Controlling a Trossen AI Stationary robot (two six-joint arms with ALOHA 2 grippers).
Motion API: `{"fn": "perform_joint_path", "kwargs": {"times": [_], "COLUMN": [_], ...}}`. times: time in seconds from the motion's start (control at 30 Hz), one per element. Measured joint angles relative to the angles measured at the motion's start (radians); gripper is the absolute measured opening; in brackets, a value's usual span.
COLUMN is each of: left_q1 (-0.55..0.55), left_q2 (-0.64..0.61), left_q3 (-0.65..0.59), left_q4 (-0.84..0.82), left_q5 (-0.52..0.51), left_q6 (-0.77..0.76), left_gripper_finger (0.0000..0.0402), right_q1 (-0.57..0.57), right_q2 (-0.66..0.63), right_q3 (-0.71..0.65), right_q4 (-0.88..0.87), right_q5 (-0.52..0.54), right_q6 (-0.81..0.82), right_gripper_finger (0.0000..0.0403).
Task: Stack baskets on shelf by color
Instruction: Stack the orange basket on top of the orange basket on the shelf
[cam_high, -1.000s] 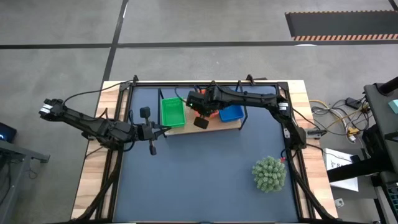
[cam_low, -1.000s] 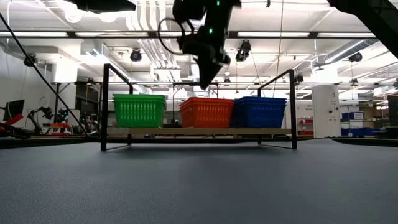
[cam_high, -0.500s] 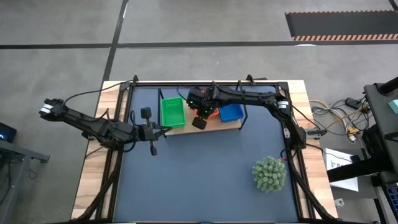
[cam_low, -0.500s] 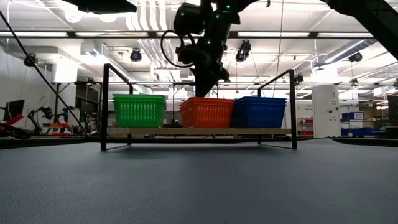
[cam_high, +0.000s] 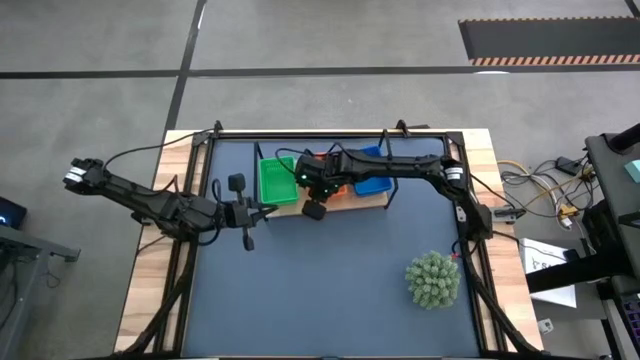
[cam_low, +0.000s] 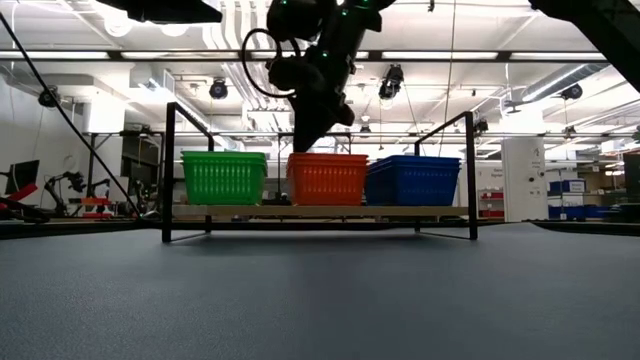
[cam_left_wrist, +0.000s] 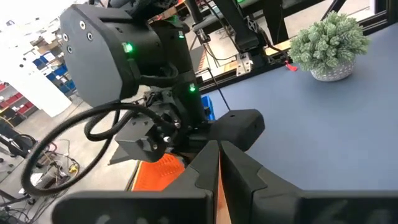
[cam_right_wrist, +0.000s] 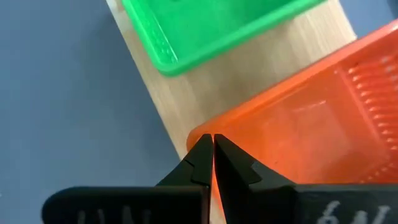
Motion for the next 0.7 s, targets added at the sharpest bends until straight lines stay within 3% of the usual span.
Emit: {"fn": "perform_joint_path", "kwargs": {"times": [0.3,0.7], "left_q1": [0.000,0.000], "left_q2": [0.000,0.000], "left_q3": [0.004,0.003], "left_q4": [0.000,0.000], "left_q5": [0.000,0.001], "left_q6": [-0.024,-0.024], "left_gripper_finger": [0.0000,0.0000], "right_q1": [-0.013,-0.021], "right_q2": [0.000,0.000], "right_q3": [0.034,-0.047], "right_q4": [-0.002,0.017], "right_q5": [0.009,0.012], "right_q6": [-0.031,-0.024], "right_gripper_finger": [0.0008,0.0008]}}
